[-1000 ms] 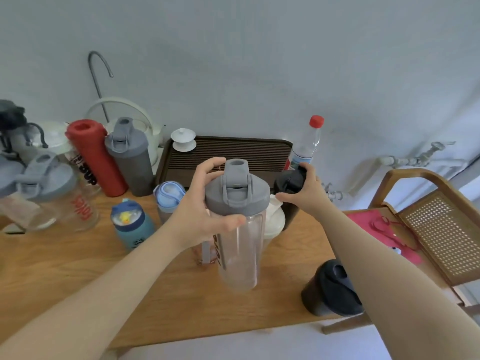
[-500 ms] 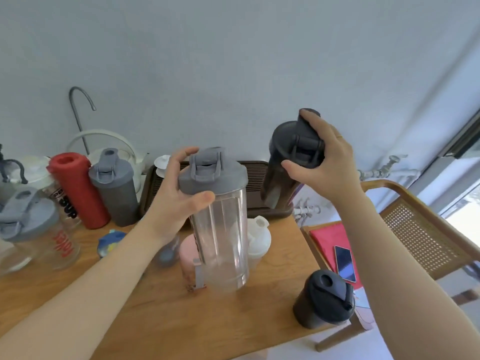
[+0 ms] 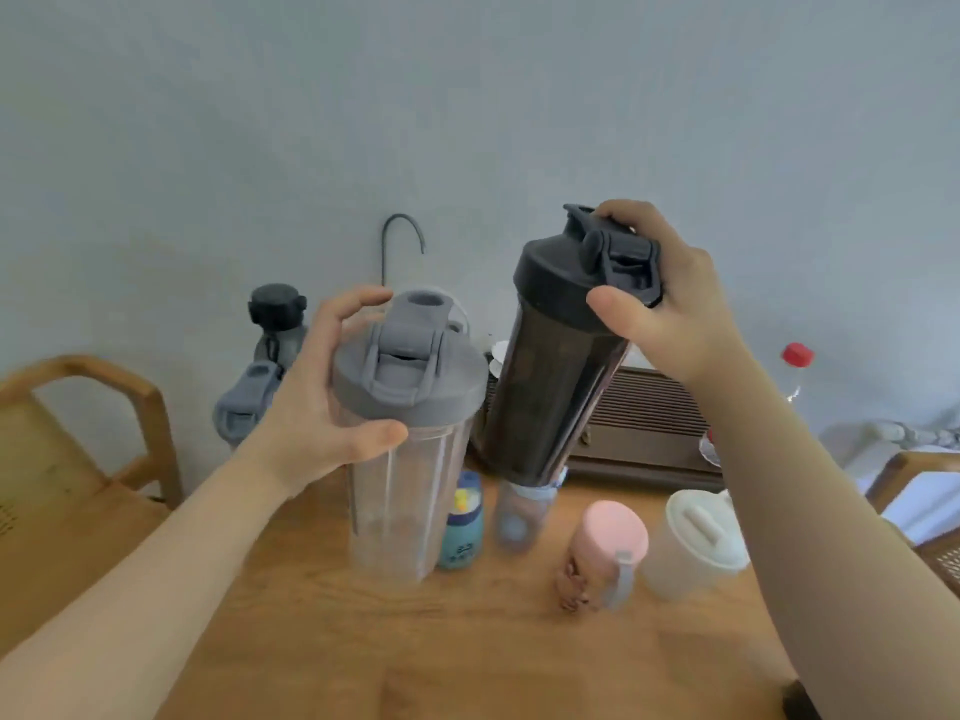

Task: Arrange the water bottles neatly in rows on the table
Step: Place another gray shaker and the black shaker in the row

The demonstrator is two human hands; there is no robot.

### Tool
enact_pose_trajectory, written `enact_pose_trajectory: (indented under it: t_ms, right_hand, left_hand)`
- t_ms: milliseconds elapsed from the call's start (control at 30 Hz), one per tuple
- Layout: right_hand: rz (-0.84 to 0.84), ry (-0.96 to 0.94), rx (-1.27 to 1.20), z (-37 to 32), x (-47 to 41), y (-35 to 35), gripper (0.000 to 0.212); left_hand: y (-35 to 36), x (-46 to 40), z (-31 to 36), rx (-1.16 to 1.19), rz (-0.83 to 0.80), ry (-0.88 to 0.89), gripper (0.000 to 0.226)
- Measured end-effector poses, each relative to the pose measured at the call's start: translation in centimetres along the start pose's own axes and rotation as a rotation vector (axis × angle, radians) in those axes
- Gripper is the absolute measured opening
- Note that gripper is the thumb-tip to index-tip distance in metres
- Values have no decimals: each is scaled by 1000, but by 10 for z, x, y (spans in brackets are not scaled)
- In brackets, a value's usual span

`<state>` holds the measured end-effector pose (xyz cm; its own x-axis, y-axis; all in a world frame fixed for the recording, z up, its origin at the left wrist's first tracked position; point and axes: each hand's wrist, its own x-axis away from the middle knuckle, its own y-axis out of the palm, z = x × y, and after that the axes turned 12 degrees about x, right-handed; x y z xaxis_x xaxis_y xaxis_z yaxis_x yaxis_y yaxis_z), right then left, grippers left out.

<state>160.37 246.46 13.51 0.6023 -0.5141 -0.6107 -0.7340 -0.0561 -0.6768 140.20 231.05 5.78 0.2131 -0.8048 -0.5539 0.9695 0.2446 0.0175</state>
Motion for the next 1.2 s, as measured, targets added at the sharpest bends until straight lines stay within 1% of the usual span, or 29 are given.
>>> enact_pose_trajectory:
  t_ms: [67, 167, 233, 333, 467, 533, 633, 800, 867, 967, 1033, 1067, 1100, 1133, 1167, 1200]
  right_hand:
    - [-42, -7, -9, -19, -12, 28, 57]
    - [-121, -19, 20, -39, -21, 72, 64]
    - [-184, -26, 67, -47, -23, 100, 68]
    - [-287, -43, 200, -56, -18, 138, 76]
    - [-420, -28, 320, -58, 0, 181, 81]
    - [-502, 14, 362, -58, 10, 197, 80]
    - [-578, 77, 395, -53, 28, 216, 77]
    - [-705, 135, 421, -38, 57, 233, 84]
    - [-712, 136, 422, -34, 66, 237, 88]
    - [-747, 107, 357, -30, 71, 234, 100]
    - [-750, 192, 171, -22, 69, 226, 104]
    - [-700, 283, 68, -16, 68, 222, 98]
    - [-614, 372, 10, -8, 69, 220, 86]
    - [-513, 447, 14, -1, 72, 220, 72]
    - [-446, 496, 83, 6, 75, 222, 56]
    - [-435, 529, 165, 13, 78, 226, 44]
  left_hand:
    - [-33, 19, -6, -49, 21, -32, 80]
    - [-68, 50, -22, -119, 33, -128, 79]
    - [-85, 68, -36, -183, 21, -201, 87]
    - [-111, 93, -61, -300, 3, -329, 106]
    - [-133, 113, -83, -413, -82, -423, 110]
    - [-138, 116, -88, -447, -124, -431, 108]
    - [-145, 122, -94, -441, -157, -434, 106]
    - [-153, 124, -103, -368, -170, -465, 106]
    - [-154, 123, -104, -369, -201, -461, 105]
    - [-157, 121, -106, -428, -261, -441, 98]
    - [-162, 119, -106, -500, -299, -440, 93]
    - [-165, 119, -106, -548, -317, -423, 91]
    - [-166, 118, -105, -596, -331, -393, 88]
    - [-166, 116, -104, -638, -337, -348, 87]
    - [-165, 114, -102, -667, -336, -299, 86]
    - [-163, 112, -100, -680, -330, -262, 86]
